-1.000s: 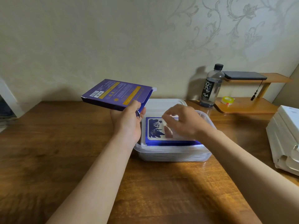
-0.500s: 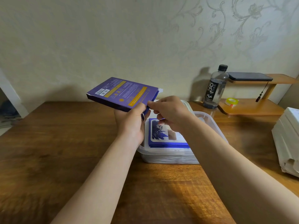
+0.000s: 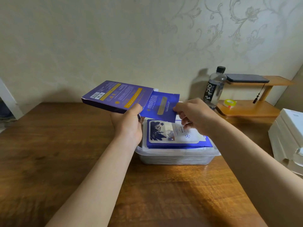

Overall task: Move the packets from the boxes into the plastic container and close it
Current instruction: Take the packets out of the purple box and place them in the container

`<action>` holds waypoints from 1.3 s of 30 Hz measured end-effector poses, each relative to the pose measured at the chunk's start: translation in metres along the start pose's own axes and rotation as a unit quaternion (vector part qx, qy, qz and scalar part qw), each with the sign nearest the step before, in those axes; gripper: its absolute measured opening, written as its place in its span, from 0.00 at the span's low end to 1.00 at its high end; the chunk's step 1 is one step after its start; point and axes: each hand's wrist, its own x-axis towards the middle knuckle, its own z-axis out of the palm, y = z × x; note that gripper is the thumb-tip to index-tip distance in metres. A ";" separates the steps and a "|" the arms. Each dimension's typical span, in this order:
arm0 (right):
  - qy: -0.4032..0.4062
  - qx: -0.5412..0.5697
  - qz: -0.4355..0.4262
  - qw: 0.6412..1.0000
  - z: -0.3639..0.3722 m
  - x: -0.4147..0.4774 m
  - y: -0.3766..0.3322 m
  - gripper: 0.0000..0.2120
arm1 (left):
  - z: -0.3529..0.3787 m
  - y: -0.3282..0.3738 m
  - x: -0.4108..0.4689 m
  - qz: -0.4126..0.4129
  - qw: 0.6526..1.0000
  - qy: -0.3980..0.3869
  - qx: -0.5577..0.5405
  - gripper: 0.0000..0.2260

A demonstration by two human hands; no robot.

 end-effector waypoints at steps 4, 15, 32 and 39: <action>0.095 -0.191 -0.112 0.971 -0.010 -0.003 0.002 0.08 | 0.000 -0.001 0.000 0.002 1.000 0.002 0.011 0.18; 0.101 -0.494 -0.515 0.693 0.021 0.016 0.033 0.20 | 0.002 0.000 -0.004 -0.012 1.000 0.003 0.001 0.18; 0.198 -0.141 -0.281 0.928 -0.049 0.001 0.012 0.12 | 0.002 0.004 -0.002 -0.060 0.997 0.035 -0.041 0.21; 0.072 -0.166 -0.054 0.982 -0.026 0.000 0.025 0.10 | 0.004 0.005 -0.007 -0.040 0.996 0.048 -0.064 0.14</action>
